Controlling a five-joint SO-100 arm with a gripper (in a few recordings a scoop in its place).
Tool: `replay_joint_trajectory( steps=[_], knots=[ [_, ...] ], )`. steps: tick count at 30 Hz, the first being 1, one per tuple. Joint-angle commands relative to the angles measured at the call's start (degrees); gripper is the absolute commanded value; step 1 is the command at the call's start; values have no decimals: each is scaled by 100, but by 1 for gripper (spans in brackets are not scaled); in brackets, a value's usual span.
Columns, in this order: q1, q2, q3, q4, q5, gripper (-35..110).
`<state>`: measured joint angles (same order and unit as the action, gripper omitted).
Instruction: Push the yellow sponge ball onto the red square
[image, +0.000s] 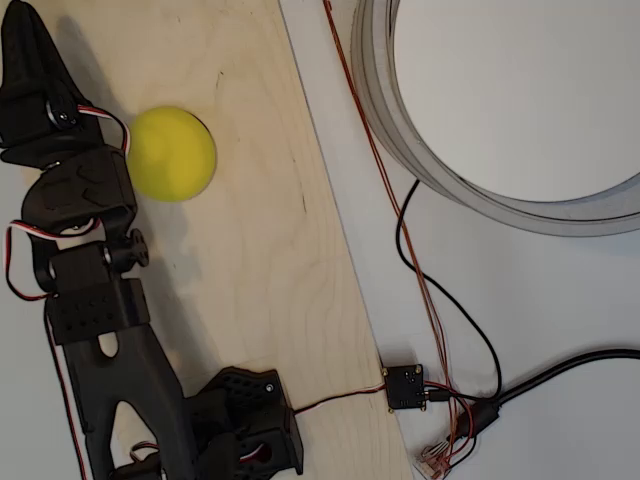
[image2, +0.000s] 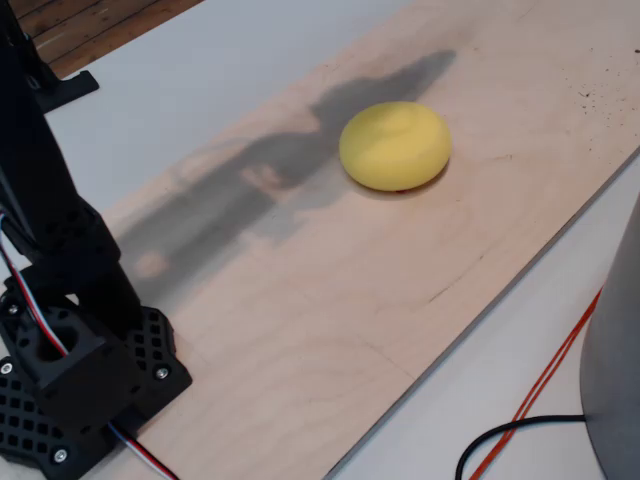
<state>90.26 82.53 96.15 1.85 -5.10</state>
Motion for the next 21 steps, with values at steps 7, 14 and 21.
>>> replay_joint_trajectory(
  steps=[7, 14, 21],
  knots=[
    [0, 598, 44, 88, -185, 25],
    [18, 589, 44, 105, -62, 2],
    [-53, 598, 18, 132, -44, 0]
  ],
)
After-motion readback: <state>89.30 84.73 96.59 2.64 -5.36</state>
